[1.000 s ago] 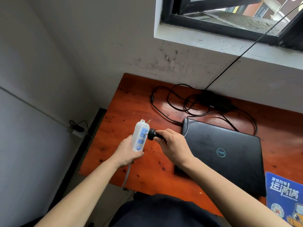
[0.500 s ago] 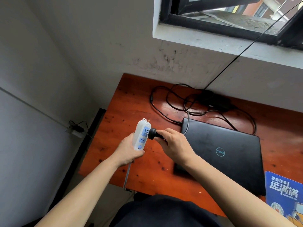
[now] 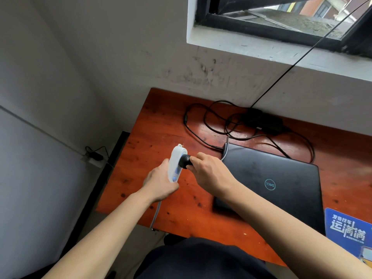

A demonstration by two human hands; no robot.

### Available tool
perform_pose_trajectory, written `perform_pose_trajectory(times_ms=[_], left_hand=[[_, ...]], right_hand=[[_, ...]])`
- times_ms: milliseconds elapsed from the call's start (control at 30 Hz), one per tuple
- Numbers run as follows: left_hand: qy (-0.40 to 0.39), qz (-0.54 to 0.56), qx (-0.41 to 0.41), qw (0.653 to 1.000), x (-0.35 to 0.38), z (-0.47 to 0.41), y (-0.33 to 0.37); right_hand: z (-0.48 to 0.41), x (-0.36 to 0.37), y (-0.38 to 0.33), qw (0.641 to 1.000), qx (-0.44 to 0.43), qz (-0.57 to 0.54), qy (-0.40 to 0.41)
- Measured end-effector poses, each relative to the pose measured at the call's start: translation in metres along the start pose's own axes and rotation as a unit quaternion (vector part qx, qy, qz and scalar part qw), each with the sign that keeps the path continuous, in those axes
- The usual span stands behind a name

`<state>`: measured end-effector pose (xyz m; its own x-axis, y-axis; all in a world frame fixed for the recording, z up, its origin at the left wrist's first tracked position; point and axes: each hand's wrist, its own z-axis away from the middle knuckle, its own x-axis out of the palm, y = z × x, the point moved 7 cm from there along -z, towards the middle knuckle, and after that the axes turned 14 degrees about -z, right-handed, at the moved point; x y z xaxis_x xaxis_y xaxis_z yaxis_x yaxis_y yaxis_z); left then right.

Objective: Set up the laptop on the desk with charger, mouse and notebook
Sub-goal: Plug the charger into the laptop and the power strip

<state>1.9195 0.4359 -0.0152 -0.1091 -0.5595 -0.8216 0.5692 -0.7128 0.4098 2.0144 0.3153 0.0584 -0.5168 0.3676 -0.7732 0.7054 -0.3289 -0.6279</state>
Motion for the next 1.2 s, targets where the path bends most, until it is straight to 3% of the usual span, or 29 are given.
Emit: perform_pose_trajectory(times_ms=[500,733,833,933,1067,1200], left_hand=[[-0.028,-0.042,0.036,0.998,-0.008,-0.005,0.007],[-0.012,-0.044,-0.029,0.999,0.009,-0.024,-0.002],[-0.028,0.008,-0.036,0.999,0.015,-0.038,-0.006],[0.002,0.053,-0.113,0.992,0.020,-0.049,-0.026],[0.023,0.126,-0.224,0.966,0.025,-0.061,-0.058],[0.033,0.097,-0.237,0.966,0.030,-0.079,-0.068]], right_hand=[[0.000,0.001,0.025,0.992,0.027,-0.109,0.052],[-0.014,0.017,0.050,0.996,0.077,-0.017,-0.031],[-0.014,0.019,0.059,0.996,0.055,0.059,-0.037],[-0.006,0.025,0.070,0.993,0.060,0.100,-0.017],[0.022,0.047,0.110,0.978,0.152,0.106,-0.098],[0.057,0.065,0.155,0.945,0.243,0.116,-0.185]])
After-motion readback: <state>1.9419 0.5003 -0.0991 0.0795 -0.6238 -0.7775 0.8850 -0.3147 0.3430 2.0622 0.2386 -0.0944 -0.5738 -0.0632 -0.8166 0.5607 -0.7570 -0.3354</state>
